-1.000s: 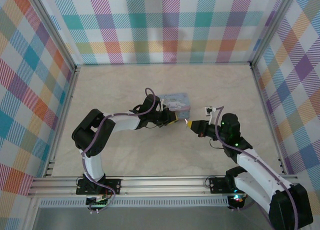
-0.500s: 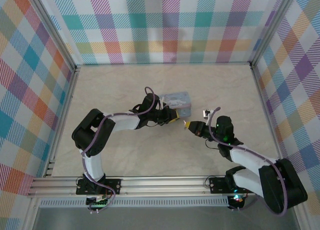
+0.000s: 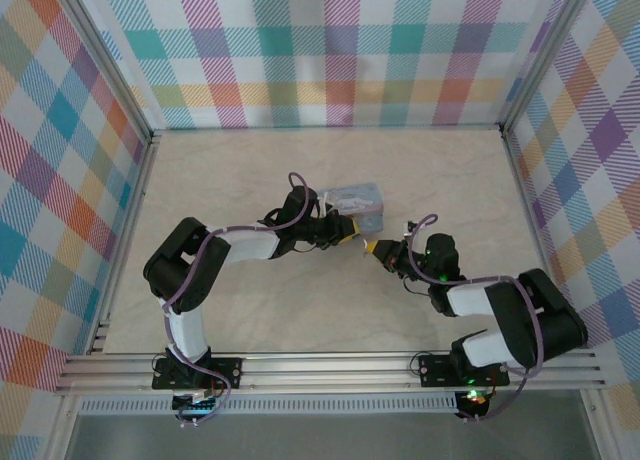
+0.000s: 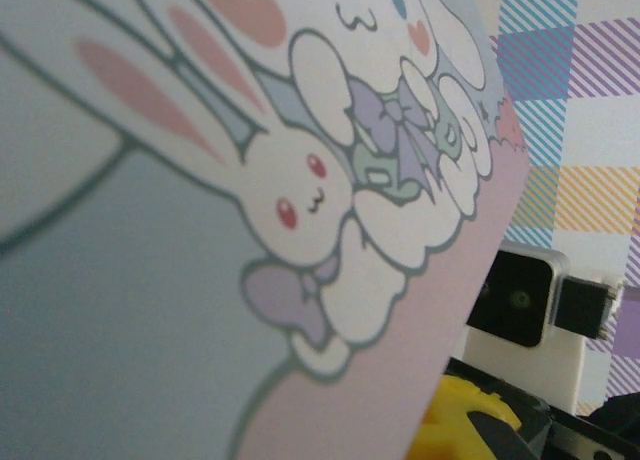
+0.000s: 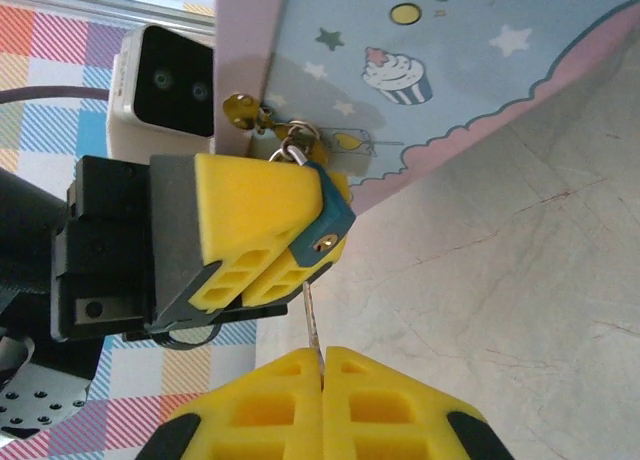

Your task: Unlock a padlock with a key

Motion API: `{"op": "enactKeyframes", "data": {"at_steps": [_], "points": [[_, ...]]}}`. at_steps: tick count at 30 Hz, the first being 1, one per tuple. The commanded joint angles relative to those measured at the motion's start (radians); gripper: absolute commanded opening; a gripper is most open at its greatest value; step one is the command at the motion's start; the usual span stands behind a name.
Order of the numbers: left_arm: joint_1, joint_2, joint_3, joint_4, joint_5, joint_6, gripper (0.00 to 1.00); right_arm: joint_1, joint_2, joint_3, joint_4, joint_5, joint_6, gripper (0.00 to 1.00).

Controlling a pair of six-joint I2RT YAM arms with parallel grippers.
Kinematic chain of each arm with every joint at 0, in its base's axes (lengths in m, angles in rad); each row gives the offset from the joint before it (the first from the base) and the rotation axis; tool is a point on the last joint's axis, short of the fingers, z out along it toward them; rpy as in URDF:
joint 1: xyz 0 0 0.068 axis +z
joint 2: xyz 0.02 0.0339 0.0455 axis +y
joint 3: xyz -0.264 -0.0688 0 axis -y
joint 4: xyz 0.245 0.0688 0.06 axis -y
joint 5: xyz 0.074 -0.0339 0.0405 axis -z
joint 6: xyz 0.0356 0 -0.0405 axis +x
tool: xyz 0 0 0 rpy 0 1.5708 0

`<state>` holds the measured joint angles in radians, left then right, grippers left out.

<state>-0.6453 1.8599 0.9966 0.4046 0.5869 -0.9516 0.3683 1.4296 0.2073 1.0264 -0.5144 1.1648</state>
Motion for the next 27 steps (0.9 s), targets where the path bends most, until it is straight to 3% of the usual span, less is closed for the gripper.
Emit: {"op": "enactKeyframes", "data": {"at_steps": [1,4,9,27], "points": [[0.009,0.007,-0.015,0.068,0.04,-0.019,0.04,0.008,0.085,0.0,0.199,-0.033,0.102,0.0],[0.009,0.013,-0.015,0.086,0.056,-0.035,0.05,0.007,0.202,-0.006,0.379,-0.039,0.163,0.0],[0.009,0.015,-0.027,0.109,0.062,-0.041,0.05,0.051,0.244,0.025,0.382,-0.038,0.142,0.0],[0.013,0.017,-0.043,0.145,0.071,-0.048,0.05,0.052,0.202,-0.015,0.38,0.021,0.141,0.0]]}}
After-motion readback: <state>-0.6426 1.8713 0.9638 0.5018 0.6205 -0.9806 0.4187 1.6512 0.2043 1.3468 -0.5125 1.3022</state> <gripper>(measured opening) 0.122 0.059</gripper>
